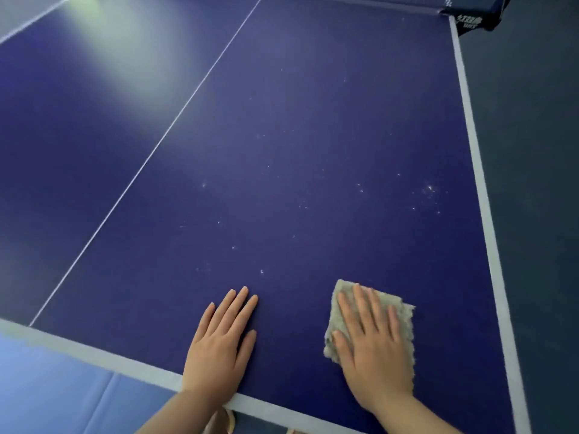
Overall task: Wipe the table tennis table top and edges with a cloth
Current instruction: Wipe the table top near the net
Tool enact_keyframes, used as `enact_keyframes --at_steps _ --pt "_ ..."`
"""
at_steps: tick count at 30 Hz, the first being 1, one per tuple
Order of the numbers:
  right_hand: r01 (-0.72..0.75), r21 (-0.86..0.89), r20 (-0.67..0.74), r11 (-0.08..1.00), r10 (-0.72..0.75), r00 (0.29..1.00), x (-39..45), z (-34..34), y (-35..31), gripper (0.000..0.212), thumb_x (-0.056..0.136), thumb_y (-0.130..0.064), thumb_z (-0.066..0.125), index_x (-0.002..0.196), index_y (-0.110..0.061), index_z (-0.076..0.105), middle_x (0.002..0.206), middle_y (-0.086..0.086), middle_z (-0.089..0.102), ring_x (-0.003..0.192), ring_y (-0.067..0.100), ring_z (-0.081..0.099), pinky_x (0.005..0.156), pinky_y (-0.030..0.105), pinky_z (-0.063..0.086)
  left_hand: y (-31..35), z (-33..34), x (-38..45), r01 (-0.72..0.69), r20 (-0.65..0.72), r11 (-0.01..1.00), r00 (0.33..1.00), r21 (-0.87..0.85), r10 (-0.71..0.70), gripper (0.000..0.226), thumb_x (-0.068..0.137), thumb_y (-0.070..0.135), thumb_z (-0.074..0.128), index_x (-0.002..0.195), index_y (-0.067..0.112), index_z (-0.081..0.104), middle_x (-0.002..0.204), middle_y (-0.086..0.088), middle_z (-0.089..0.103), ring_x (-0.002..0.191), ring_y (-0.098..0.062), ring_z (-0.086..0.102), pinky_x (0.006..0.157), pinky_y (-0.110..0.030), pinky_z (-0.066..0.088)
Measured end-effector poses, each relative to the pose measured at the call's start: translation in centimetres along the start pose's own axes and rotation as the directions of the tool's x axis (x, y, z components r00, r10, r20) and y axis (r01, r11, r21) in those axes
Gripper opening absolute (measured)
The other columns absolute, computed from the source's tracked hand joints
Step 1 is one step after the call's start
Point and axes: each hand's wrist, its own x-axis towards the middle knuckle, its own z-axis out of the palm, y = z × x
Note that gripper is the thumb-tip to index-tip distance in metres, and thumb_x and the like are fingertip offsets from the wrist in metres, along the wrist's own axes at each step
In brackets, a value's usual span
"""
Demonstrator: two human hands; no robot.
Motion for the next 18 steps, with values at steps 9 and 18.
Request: enact_keyframes --at_steps 9,18 --pt "-0.077 -0.003 0.055 0.997 0.077 0.995 9.1 1.3 -4.1 0.06 0.102 -0.05 0.009 0.158 -0.027 0.014 0.164 -0.002 0.013 0.152 0.02 0.015 0.121 0.043 0.009 -6.4 -1.8 0.5 0.011 0.009 0.998 1.0 0.068 -0.011 0.054 0.103 0.049 0.017 0.154 0.032 0.024 0.159 0.011 0.023 0.149 -0.009 0.012 0.12 -0.033 0.005" --pt "0.161 0.022 0.073 0.987 -0.162 0.984 2.7 1.1 -16.7 0.059 0.104 -0.048 0.018 0.158 -0.025 0.02 0.165 0.001 0.02 0.152 0.023 0.018 0.116 0.048 0.018 -13.1 -4.5 2.1 0.062 -0.028 0.997 0.998 0.037 -0.061 0.056 0.1 0.048 0.022 0.154 0.031 0.024 0.159 0.01 0.022 0.15 -0.01 0.009 0.121 -0.033 0.002"
